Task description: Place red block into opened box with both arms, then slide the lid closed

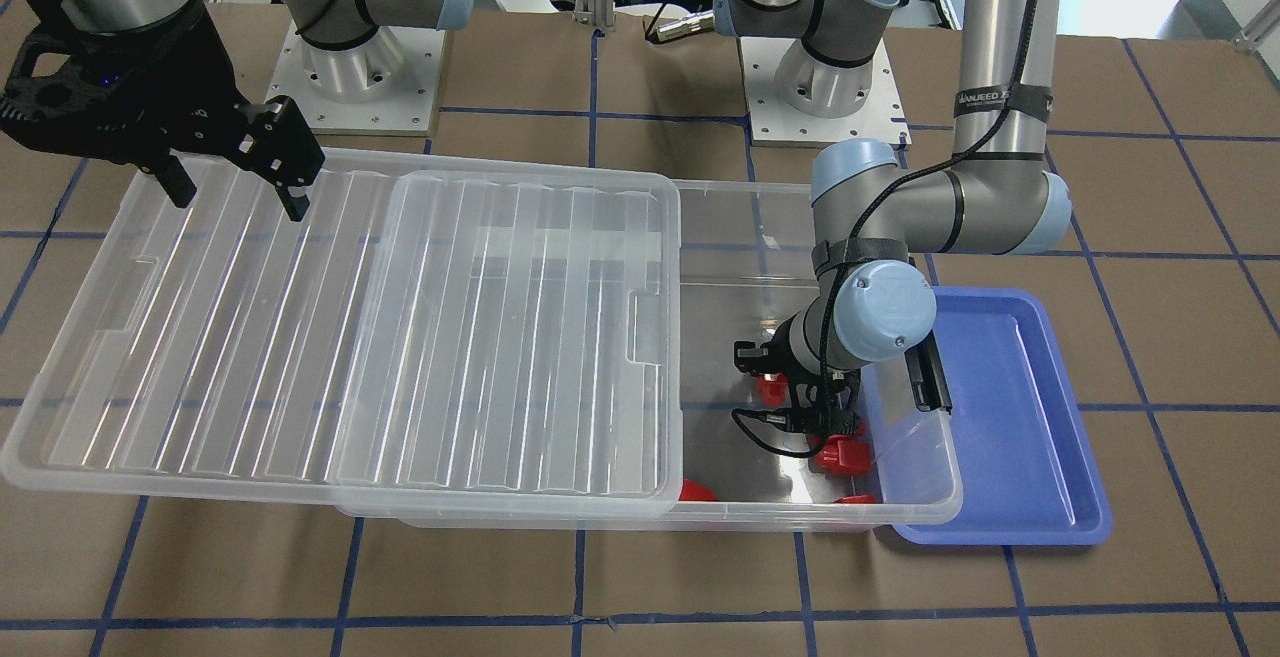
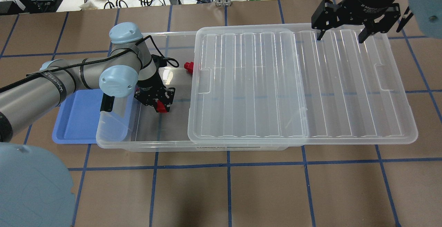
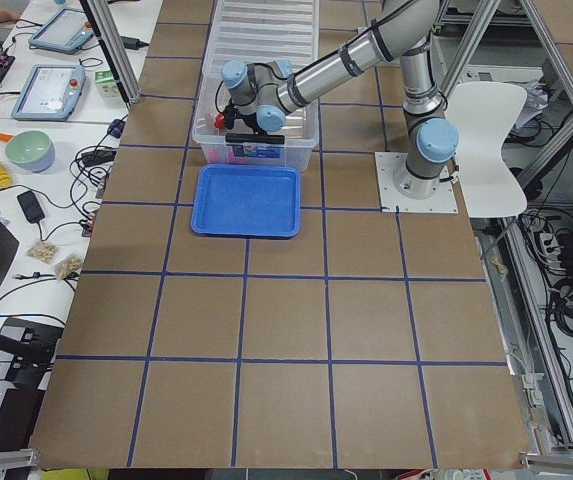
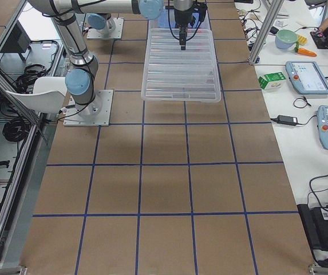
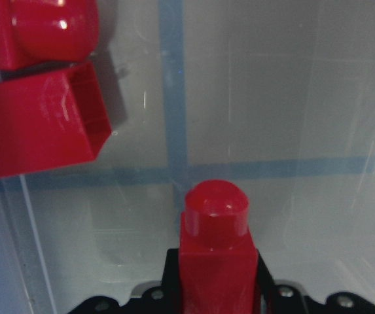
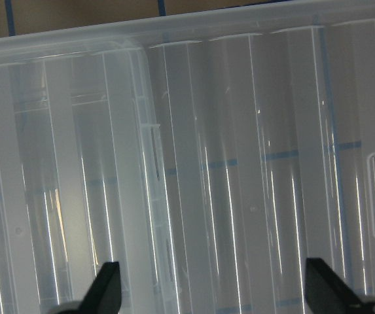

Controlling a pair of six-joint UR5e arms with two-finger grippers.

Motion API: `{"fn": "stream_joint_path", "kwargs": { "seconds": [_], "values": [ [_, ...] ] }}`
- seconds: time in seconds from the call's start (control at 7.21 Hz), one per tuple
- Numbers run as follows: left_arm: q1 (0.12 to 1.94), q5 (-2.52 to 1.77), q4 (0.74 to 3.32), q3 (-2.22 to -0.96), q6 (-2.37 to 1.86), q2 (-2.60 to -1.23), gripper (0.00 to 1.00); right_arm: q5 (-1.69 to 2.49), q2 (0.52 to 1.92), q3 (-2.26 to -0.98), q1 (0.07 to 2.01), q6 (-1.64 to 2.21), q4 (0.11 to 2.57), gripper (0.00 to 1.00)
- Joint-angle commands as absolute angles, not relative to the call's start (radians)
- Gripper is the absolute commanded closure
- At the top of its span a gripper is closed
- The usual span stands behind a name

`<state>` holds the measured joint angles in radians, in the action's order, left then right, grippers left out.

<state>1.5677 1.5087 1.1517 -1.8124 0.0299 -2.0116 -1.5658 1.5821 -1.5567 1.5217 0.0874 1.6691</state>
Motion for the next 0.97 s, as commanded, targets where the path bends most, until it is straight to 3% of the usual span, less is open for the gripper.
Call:
{"fn": "stream_joint_path", "kwargs": {
  "seconds": [0.0,0.55,0.83],
  "values": [
    [1.568,1.512,1.15,-1.807,0.034,-2.011,0.0,-1.566,1.582,-1.552,1.522,0.087,1.664,0.0],
    [1.565,1.56,1.183,-1.72,0.035,-1.902,0.0,-1.565,1.582,-1.549,1.513,0.072,1.666,0.0],
    [1.565,1.556,1.418,-1.611,0.035,-1.82,0.0,-1.568,1.586,-1.554,1.506,0.018,1.663,0.0]
  ]
}}
